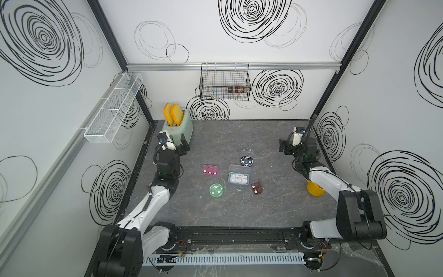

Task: Close pillboxes
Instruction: Close the pillbox at the center of the board.

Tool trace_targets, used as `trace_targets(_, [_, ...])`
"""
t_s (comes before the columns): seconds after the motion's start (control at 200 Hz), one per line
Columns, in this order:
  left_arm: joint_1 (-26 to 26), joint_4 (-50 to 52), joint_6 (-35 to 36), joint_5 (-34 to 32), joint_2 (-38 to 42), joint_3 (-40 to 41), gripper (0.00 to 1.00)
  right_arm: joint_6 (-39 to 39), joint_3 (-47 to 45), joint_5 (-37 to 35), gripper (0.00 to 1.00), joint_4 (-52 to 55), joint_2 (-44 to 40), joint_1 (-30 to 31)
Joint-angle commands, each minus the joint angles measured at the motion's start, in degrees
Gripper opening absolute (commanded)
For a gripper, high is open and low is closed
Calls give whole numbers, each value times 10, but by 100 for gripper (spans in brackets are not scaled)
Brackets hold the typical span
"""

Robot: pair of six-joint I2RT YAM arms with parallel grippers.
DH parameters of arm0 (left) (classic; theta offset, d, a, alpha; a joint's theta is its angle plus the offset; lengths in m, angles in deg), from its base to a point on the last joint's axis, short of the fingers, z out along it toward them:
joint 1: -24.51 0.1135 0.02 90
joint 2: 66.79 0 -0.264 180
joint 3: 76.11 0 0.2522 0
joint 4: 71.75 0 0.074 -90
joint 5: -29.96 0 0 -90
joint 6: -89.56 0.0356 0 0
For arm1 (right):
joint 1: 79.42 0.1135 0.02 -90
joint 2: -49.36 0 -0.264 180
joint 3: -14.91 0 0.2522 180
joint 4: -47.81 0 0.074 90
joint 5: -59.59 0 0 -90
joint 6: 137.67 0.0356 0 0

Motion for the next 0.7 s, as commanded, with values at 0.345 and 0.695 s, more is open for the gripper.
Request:
trace_targets(0.345, [-240, 393, -154, 111, 124, -25, 94, 34, 75, 136, 81, 367, -9, 182])
trace_targets(0.695, [-46, 289, -237, 362, 159, 131, 78, 137, 101, 139, 52, 308, 15, 357])
